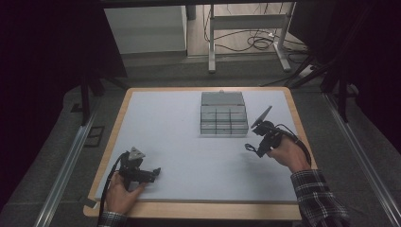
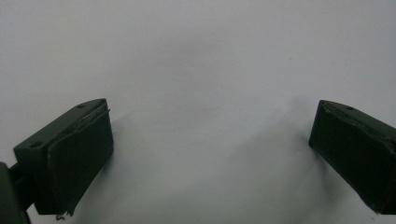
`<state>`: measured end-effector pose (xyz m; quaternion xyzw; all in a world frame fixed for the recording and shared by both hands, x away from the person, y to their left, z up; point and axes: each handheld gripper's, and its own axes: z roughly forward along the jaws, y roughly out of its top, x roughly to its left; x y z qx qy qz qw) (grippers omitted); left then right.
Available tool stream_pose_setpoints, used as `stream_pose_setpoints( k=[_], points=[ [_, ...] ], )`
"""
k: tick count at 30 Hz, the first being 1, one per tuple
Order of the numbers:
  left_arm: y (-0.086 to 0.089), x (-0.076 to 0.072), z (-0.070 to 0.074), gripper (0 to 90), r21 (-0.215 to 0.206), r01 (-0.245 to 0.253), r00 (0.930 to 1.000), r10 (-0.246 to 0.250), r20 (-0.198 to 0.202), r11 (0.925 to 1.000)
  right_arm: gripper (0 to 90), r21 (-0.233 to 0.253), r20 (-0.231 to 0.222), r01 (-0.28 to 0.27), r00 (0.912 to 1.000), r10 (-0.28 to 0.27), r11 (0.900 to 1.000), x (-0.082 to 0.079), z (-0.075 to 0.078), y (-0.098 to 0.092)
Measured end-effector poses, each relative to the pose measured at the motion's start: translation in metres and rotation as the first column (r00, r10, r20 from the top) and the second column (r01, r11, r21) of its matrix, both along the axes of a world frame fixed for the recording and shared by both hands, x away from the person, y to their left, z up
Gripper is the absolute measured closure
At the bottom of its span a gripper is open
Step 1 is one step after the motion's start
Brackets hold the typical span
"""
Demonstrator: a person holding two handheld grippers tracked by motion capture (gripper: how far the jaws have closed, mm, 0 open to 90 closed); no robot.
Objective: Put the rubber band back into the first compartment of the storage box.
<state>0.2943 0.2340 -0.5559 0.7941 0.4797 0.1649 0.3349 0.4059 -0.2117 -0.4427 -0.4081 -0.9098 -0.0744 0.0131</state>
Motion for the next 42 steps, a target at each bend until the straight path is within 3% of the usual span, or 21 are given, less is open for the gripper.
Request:
stream_pose_setpoints(
  k=[3, 10, 20, 31, 42],
  points=[
    [0.000, 0.000, 0.000, 0.0, -0.002, -0.003, 1.0000, 0.003, -0.002, 1.0000, 86.1, 0.020, -0.006, 0.003, 1.0000, -0.003, 1.000, 0.002, 0.005, 0.002],
    [0.000, 0.000, 0.000, 0.0, 0.002, 0.002, 1.0000, -0.002, 0.001, 1.0000, 86.1, 0.018, -0.009, -0.004, 1.0000, 0.004, 1.000, 0.009, 0.015, 0.009],
    [0.000, 0.000, 0.000, 0.0, 0.002, 0.001, 1.0000, -0.001, 0.001, 1.0000, 86.1, 0.036, 0.015, -0.013, 0.9998, 0.012, 0.999, 0.018, 0.025, 0.022],
    [0.000, 0.000, 0.000, 0.0, 0.002, 0.001, 1.0000, -0.001, 0.001, 1.0000, 86.0, 0.101, 0.099, -0.008, 0.9950, -0.002, 0.995, 0.026, 0.035, 0.034],
    [0.000, 0.000, 0.000, 0.0, -0.002, -0.003, 1.0000, 0.003, -0.002, 1.0000, 86.0, 0.166, 0.199, -0.009, 0.9798, -0.025, 0.986, 0.031, 0.037, 0.041]
  ],
)
